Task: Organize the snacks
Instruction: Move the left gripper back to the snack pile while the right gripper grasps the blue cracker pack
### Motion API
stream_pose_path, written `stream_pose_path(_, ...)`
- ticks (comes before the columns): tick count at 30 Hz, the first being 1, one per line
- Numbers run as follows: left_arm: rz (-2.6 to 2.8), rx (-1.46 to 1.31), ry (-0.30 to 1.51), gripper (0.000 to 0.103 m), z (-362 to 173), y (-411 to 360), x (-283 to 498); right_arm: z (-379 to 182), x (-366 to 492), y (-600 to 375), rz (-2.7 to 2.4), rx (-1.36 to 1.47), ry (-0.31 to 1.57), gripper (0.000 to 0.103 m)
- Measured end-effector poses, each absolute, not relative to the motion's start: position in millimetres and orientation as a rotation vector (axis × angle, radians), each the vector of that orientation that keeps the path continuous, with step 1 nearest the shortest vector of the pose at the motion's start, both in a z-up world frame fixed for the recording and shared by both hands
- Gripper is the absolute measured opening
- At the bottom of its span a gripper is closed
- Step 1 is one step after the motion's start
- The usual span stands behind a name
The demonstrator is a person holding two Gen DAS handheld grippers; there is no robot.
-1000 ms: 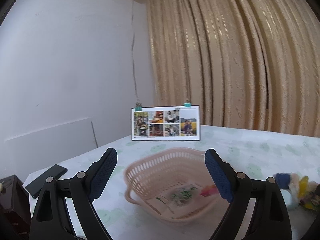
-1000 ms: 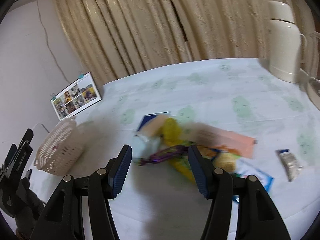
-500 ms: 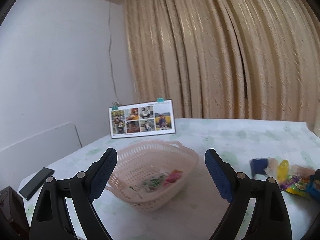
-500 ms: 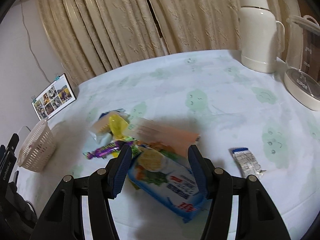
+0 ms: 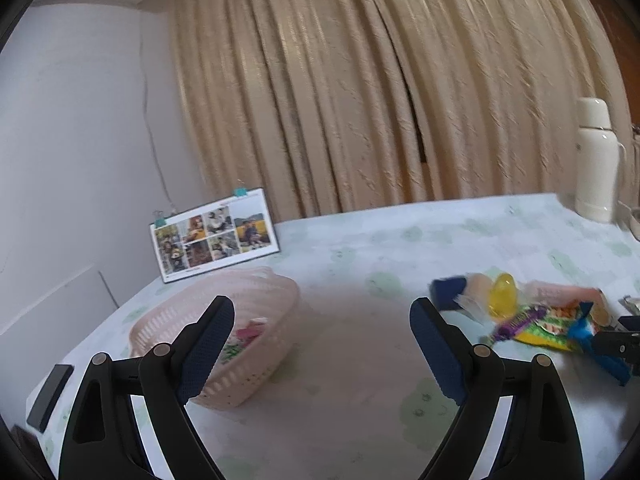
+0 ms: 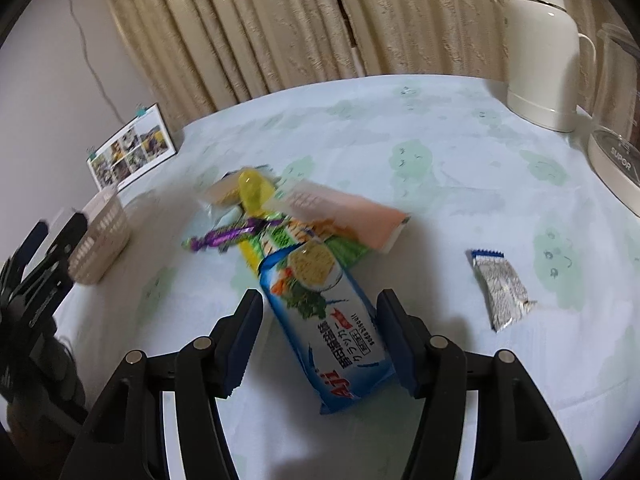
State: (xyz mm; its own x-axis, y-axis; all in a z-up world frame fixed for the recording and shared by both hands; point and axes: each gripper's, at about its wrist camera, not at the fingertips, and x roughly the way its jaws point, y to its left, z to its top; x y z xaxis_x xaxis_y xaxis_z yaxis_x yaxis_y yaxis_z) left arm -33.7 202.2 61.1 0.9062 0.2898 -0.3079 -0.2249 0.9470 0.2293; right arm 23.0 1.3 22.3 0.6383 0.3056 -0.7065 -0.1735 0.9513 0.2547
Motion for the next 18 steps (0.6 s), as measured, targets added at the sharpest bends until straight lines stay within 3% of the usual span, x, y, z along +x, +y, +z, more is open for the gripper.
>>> stream_pose_path(11,-0.009,0.19,0.556,0.09,48.6,181.2,-6.1,14.9,28.9,6.8,0.247,0.084,0.877,0.058)
stream_pose_path(18,-0.27,0.103,0.747,0.09,35.8,169.3,28.7,15.0,29.9,-4.7,0.259,0.151,0.869,0.048)
